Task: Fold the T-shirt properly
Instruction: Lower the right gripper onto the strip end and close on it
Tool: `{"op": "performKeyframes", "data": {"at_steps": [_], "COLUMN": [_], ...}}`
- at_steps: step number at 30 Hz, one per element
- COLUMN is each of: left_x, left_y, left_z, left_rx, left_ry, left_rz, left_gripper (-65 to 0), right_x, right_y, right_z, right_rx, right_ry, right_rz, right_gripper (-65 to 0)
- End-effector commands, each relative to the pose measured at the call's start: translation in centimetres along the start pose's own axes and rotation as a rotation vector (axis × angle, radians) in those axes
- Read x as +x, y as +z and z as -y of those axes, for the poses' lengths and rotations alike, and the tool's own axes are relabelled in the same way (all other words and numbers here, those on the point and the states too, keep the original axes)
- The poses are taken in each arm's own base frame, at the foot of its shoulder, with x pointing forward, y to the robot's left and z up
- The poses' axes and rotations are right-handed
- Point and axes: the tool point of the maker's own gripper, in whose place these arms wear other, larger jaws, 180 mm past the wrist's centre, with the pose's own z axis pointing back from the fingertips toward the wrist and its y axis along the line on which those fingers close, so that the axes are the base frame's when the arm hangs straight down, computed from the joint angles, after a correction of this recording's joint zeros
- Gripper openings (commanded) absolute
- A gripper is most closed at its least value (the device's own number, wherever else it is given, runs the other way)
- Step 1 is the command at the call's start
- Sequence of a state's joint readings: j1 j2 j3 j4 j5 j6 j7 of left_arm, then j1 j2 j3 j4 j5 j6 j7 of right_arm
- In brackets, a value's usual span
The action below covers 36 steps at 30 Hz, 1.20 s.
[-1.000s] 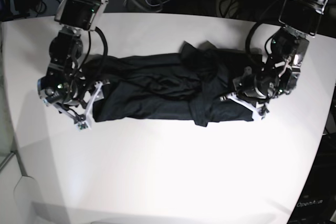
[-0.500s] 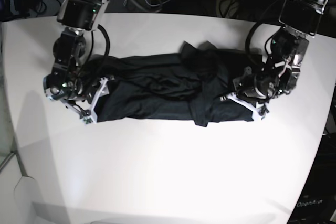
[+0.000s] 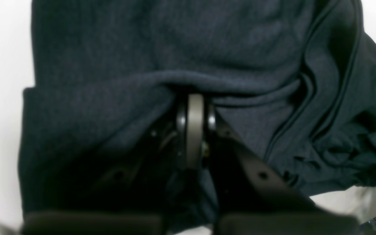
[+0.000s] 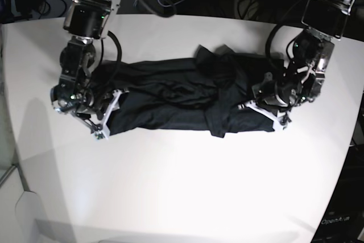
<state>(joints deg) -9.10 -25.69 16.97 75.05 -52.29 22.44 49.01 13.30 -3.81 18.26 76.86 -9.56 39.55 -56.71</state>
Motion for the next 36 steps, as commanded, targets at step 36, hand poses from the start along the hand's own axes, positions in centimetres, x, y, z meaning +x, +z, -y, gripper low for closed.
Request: {"op": "performKeyframes", "data": {"at_steps": [36], "left_x": [-2.4], "left_y": [-0.5], "left_z": [-2.5], "left_rx": [0.094], "left_ry": [0.011], "left_rz": [-0.078], "left_gripper": [-65.0], "right_x": [5.1], "right_y": [8.4], "right_z": [-1.4], "right_rx": [-0.164], "right_ry": [0.136], "right_rz": [0.018], "right_gripper": [-64.0]}}
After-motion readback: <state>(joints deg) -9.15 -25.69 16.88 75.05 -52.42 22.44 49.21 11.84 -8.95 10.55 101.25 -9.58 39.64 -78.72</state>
